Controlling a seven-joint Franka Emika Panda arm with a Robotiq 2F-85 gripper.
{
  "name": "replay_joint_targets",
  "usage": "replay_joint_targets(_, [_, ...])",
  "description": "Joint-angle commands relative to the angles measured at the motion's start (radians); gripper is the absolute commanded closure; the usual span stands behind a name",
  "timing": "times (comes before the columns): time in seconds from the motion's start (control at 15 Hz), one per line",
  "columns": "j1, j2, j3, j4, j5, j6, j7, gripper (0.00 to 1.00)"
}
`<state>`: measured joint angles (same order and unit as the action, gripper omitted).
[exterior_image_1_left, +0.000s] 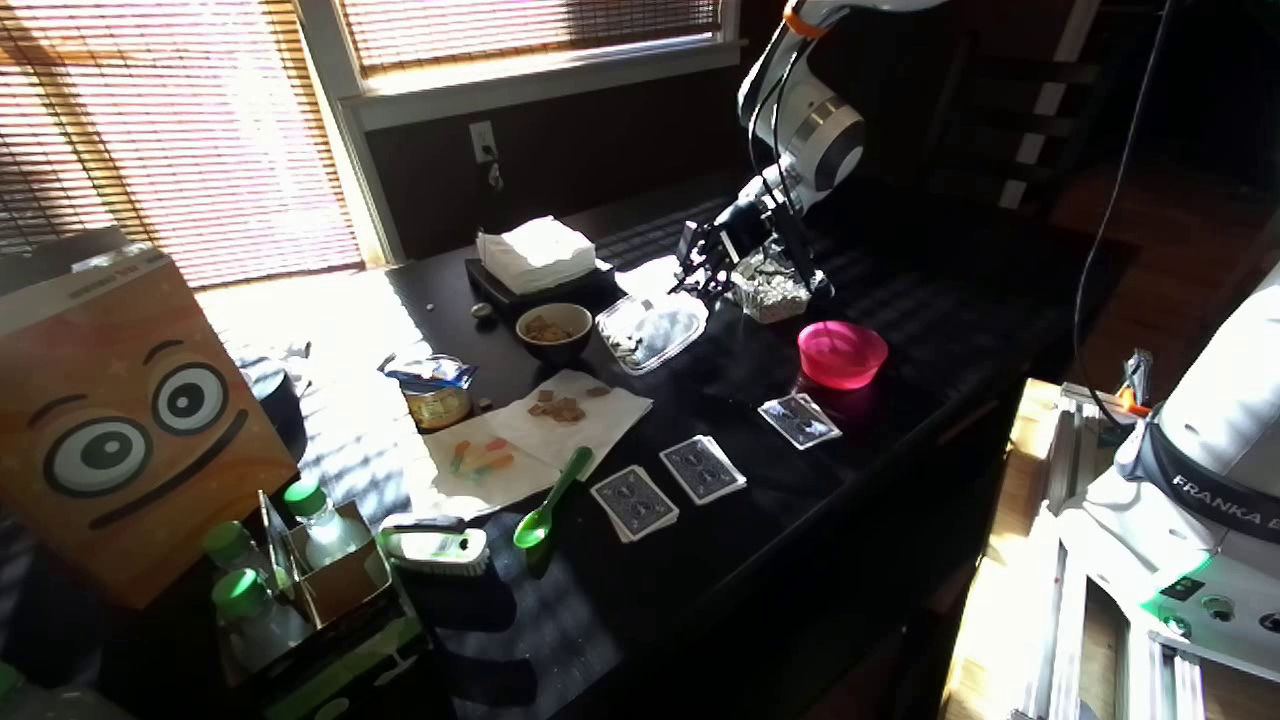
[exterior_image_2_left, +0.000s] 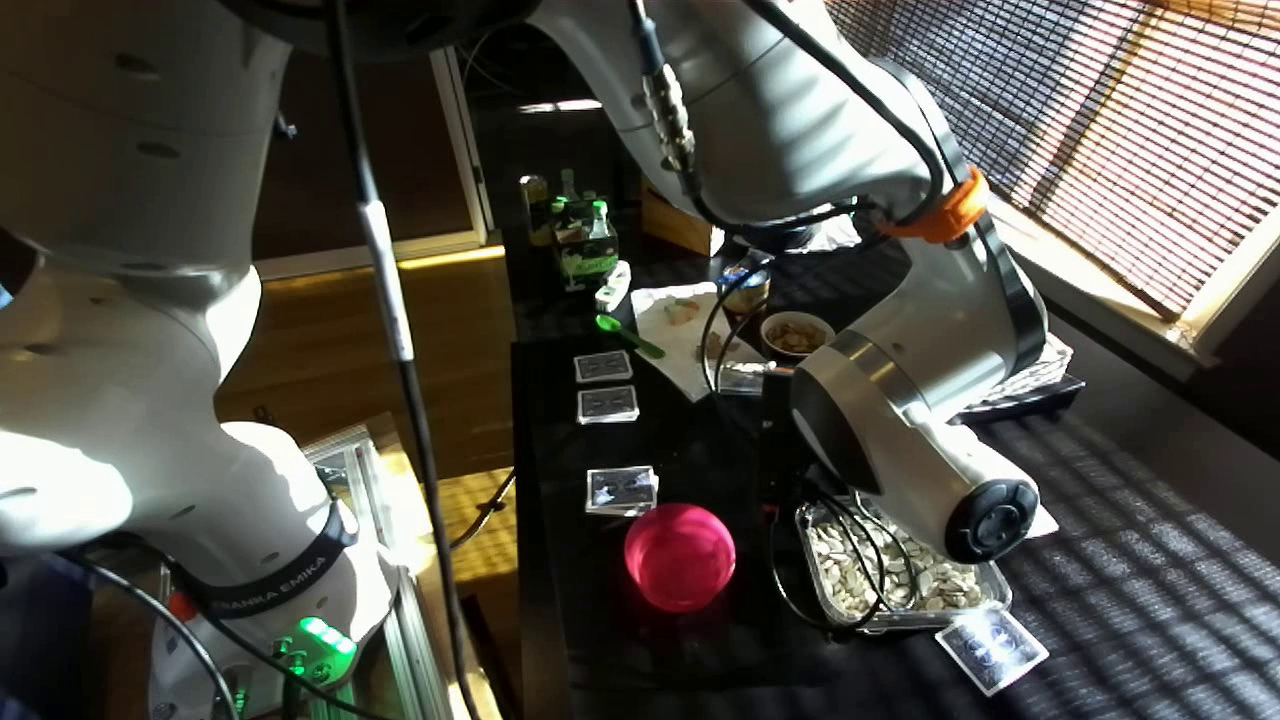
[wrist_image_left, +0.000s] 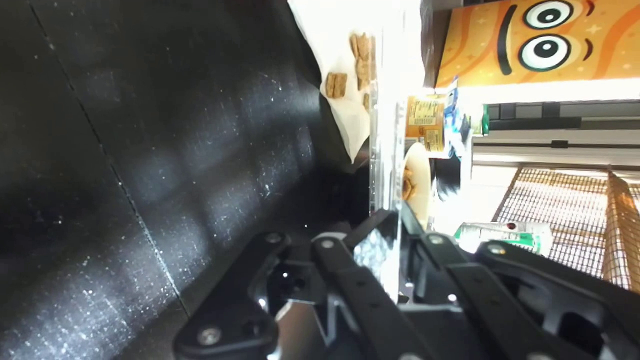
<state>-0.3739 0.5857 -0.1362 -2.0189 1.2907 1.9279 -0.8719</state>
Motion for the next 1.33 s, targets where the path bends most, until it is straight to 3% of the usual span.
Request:
replay_joint_targets(0.0, [0.008,-0.021,-0.021,-0.01,0.031,-0.035,-0.026,0.98])
replay_joint_targets(1.27, [0.006,-0.113,-0.068,-0.038,0.017,-0.089,-0.028,0.98])
